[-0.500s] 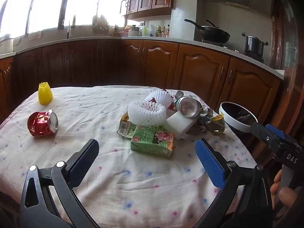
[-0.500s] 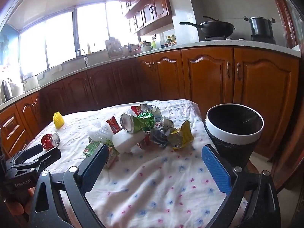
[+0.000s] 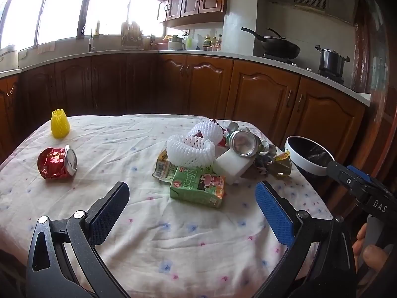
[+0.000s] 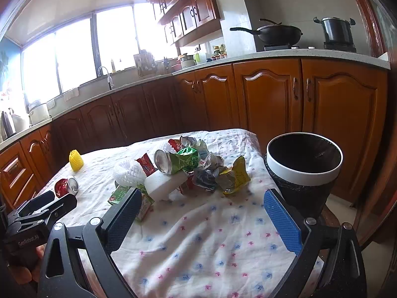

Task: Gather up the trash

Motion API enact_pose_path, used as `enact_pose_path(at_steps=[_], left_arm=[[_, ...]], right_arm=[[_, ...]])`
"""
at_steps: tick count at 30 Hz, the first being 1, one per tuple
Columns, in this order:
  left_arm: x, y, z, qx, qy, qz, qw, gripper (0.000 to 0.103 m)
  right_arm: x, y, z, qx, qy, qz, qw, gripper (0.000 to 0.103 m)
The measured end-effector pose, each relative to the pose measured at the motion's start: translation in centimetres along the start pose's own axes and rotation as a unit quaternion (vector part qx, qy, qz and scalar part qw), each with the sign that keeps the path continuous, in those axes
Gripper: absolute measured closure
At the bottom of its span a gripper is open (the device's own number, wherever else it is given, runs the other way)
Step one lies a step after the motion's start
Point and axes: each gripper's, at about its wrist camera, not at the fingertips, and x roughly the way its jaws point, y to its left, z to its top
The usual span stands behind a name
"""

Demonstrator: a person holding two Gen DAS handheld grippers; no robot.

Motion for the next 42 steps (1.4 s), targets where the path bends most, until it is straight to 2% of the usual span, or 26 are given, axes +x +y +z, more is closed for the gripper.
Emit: enact_pose_path(at_steps=[10,24,42], left_arm=[[-0.05,0.09,0.11,0.001,-0.003,0.003,1.0000,0.000],[-0.87,-0.57,0.30,0.016,-0.029,0.016,0.9993,0.000],[-0.78,-0.60,0.29,0.019,-0.028,0.015,0.9993,0.000]], right_arm=[[-0.58,0.16,0.03,-0.001,-0.009,0.003,1.000,0.003],[-0.91,0.16,0.25,0.003,-0.018,0.005,1.000,0.003],[-0.87,-0.03,0.12,0.006,-0.015,0.007,1.000,0.003]])
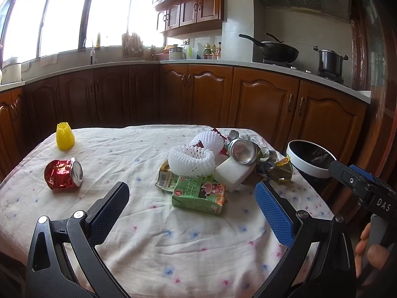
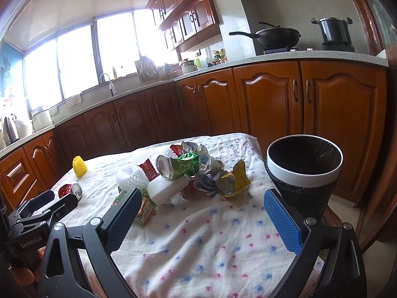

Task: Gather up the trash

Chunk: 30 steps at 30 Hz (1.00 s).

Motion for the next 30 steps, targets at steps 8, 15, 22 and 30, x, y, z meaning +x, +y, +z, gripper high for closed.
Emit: enact_pose_path(at_steps=[8,15,22,30], left_arm=[[0.0,-0.1,-0.1,0.000,0.002,0.000,1.0000,0.000],[0.8,0.1,-0.3,-0.004,0.014,-0.007,0.9999,0.000],[2.5,0.3,-1.0,-0.012,0.048,-0.015,0.9987,0.000],[6.1,1.4,-1.5,-0.042,0.112,-0.020,0.9927,0.000]], right_arm=[[0.4,-0.4,-0.1,0.004,0.004,0.001,1.000,0.003],[1.1,-1.1,-0.4,0.013,0.015,0.001,1.000,0.003],[2.9,-2.2,-0.6,0.026,0.043,-0.001,0.999,0.003],[5.4,-3.9,-0.6,0.043,0.077,-0.001,0.996,0.005]])
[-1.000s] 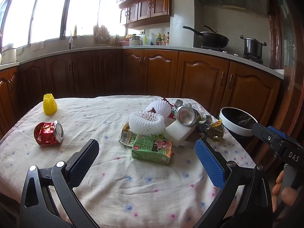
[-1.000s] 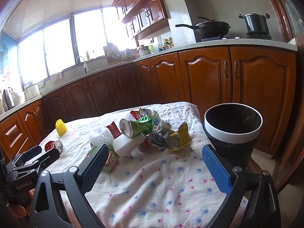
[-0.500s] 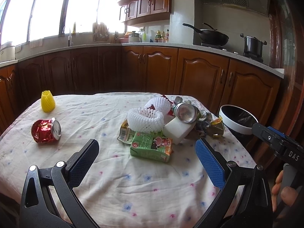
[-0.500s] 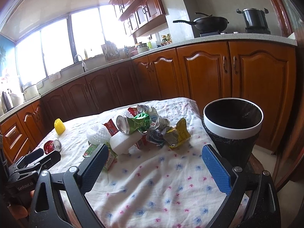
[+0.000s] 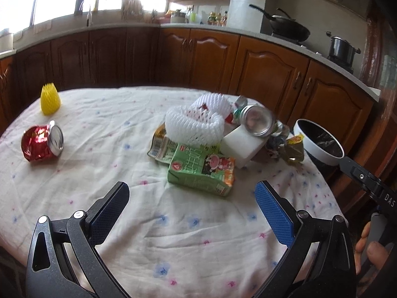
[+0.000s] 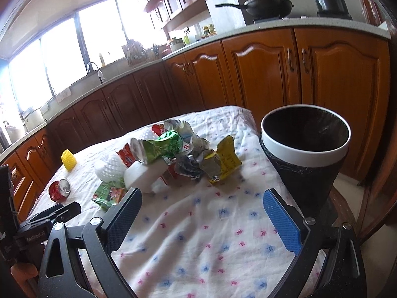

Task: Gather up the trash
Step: 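Grasp the green juice carton with the left tool while the right tool grasps the yellow snack bag, then carry both items over the bin and open both tools to drop them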

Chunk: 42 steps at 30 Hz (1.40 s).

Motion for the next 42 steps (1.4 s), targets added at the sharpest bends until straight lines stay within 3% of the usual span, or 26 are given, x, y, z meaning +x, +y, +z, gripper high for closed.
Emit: enact_pose_path(at_steps=[10,15,19,22,23,24,26,32,35,42], left_arm=[[4.9,1.9,1.3,-0.064,0.070,-0.001,0.9955,0.003],[7.3,2.7,1.3,-0.095,0.106,-0.009,0.9897,0.006],[8.6,2.5,1.3,-0.098,0.121,-0.017,0.9877,0.015],[9.1,2.0,1.6,-0.094,0.121,-0.033,0.9876,0.026],[9.2,1.7,1.7,-0.091,0.119,-0.041,0.9879,0.035],[9.2,1.5,1.9,-0.087,0.118,-0.045,0.9882,0.037],[9.2,0.9,2.1,-0.074,0.110,-0.043,0.9903,0.041],[7.4,1.1,2.6,-0.068,0.076,-0.074,0.9920,0.063],[6.0,0.5,2.9,-0.050,0.060,-0.082,0.9936,0.068],[3.0,-2.1,2.6,-0.016,0.036,-0.115,0.9926,0.069]], right_arm=[[3.6,-1.8,1.2,0.016,0.031,-0.003,0.999,0.016],[6.1,-2.6,1.8,0.021,0.056,-0.011,0.998,0.029],[8.2,-3.1,2.1,0.022,0.077,-0.013,0.997,0.041],[9.4,-3.4,2.2,0.023,0.091,-0.012,0.995,0.065],[9.7,-3.6,2.2,0.025,0.095,-0.012,0.995,0.081],[9.8,-3.8,2.1,0.027,0.098,-0.011,0.995,0.090],[9.7,-4.1,1.9,0.030,0.096,-0.009,0.995,0.095],[7.8,-4.2,1.6,0.032,0.079,-0.005,0.996,0.098],[6.8,-4.3,1.4,0.037,0.073,-0.002,0.997,0.098],[4.3,-4.8,1.8,0.045,0.050,-0.004,0.998,0.098]])
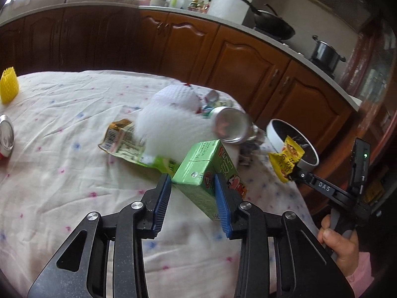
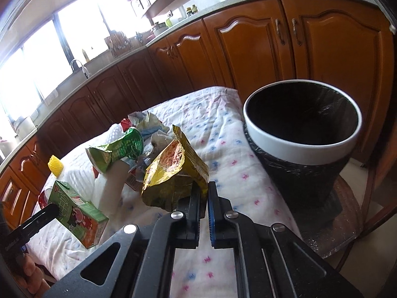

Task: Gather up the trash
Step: 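Carry both items over the bin and open both tools to drop them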

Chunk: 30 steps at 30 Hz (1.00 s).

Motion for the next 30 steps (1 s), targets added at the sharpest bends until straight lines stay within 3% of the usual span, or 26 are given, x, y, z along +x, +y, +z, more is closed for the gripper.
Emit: enact_pose_path(at_steps=[13,30], left_arm=[[-0.2,-7.4,1.8,0.074,-0.014,-0.049,0.9960,0.069],[7.4,-16.4,6.8,0.126,-0.001,-0.073,0.9893,0.069]], right_arm=[[-2.8,-4.1,1.6,0.033,-0.034,-0.028,0.998,0.098],[-3.0,-10.0,5.9,0.060,-0.052,-0.075,0.994,0.098]])
